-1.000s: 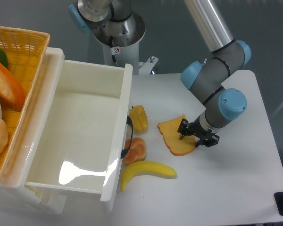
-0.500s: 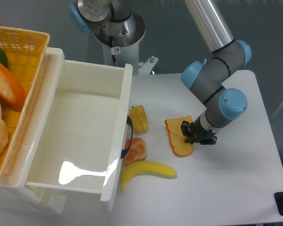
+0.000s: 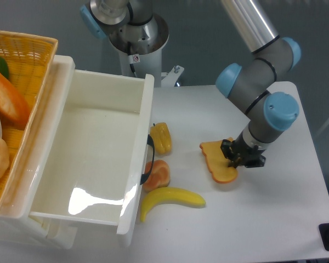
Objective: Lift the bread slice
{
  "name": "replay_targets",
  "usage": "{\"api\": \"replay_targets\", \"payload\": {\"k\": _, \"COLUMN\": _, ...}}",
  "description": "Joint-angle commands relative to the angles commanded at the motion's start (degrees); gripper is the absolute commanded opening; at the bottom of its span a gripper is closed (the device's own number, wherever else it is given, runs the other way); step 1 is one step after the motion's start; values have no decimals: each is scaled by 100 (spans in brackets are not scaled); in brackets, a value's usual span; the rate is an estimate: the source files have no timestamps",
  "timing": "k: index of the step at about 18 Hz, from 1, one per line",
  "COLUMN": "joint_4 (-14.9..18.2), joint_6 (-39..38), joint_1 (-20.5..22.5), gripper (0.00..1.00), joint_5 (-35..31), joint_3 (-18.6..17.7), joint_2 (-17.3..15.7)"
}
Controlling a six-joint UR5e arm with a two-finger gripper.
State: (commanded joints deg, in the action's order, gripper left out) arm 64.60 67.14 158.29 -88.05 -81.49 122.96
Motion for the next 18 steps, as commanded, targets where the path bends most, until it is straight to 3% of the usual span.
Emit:
{"api": "replay_targets", "payload": {"k": 8, "joint_4": 18, "joint_6": 1563, "joint_1": 360, "gripper": 0, "joint_5": -370, "joint_3": 730, "joint_2": 115}}
{"api": "replay_targets", "payload": {"k": 10, "joint_4": 26, "joint_6": 1994, "joint_1": 448, "gripper": 0, "joint_5": -362, "joint_3": 740, "joint_2": 80}}
{"api": "replay_targets", "payload": {"k": 18, "joint_4": 141, "joint_6": 2312, "joint_1": 466, "gripper": 0, "joint_5": -467, "joint_3": 704, "joint_2": -88}}
